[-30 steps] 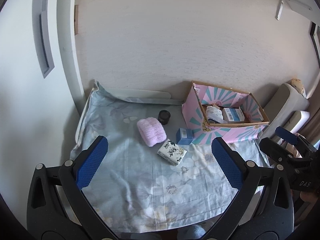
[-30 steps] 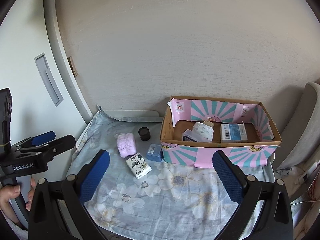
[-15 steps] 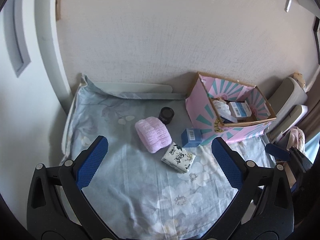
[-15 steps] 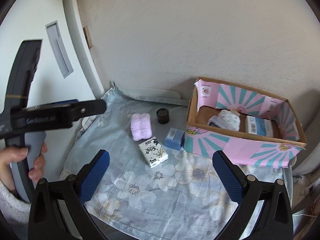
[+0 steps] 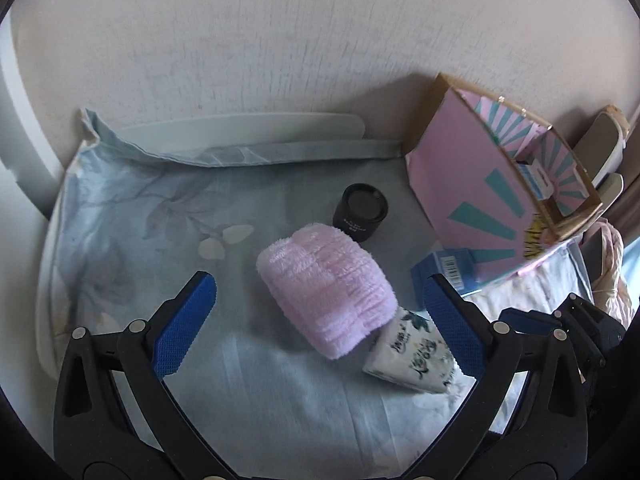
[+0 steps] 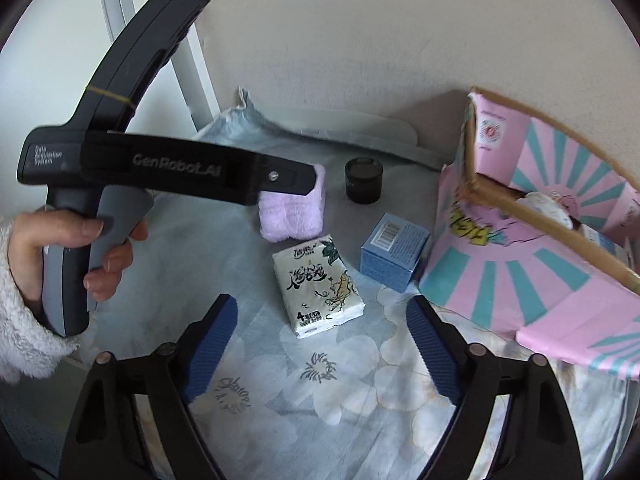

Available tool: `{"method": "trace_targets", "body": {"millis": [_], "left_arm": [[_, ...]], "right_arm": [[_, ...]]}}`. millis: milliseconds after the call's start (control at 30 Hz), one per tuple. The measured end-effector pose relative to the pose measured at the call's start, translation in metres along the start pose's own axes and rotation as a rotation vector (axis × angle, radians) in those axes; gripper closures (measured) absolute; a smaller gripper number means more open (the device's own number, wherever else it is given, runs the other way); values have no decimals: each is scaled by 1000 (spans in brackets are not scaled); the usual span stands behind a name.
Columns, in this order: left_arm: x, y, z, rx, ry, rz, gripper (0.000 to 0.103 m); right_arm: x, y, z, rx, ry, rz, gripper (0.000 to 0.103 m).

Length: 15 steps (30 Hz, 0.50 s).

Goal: Organize objects
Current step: 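Grasp the pink fuzzy sock with the left tool while the right tool grasps the white tissue pack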

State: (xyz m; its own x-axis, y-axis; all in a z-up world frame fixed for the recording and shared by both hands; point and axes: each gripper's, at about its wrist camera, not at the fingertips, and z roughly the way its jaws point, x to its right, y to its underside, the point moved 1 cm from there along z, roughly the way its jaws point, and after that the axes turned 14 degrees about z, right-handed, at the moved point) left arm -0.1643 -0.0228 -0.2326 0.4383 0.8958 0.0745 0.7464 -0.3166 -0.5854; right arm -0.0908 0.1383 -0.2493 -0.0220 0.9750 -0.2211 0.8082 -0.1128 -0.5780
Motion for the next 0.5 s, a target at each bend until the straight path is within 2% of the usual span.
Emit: {"method": "trace_targets", "body": {"millis": [167,367,400,500], "left_arm": [[-2,2,22,-20,0,1,4],[-3,5,34,-25,21,-12,17],[-4,5,35,-24,26,-16,22],[-6,4,36,-22,33,-23,30]], "right_arm": [[1,1,20,-9,-11,-22,26],[-5,-1,32,-8,-14,-61,34],[-5,-2,33,-7,-10,-64,35],[-8,-2,37,-10,-15,-74,39]]}}
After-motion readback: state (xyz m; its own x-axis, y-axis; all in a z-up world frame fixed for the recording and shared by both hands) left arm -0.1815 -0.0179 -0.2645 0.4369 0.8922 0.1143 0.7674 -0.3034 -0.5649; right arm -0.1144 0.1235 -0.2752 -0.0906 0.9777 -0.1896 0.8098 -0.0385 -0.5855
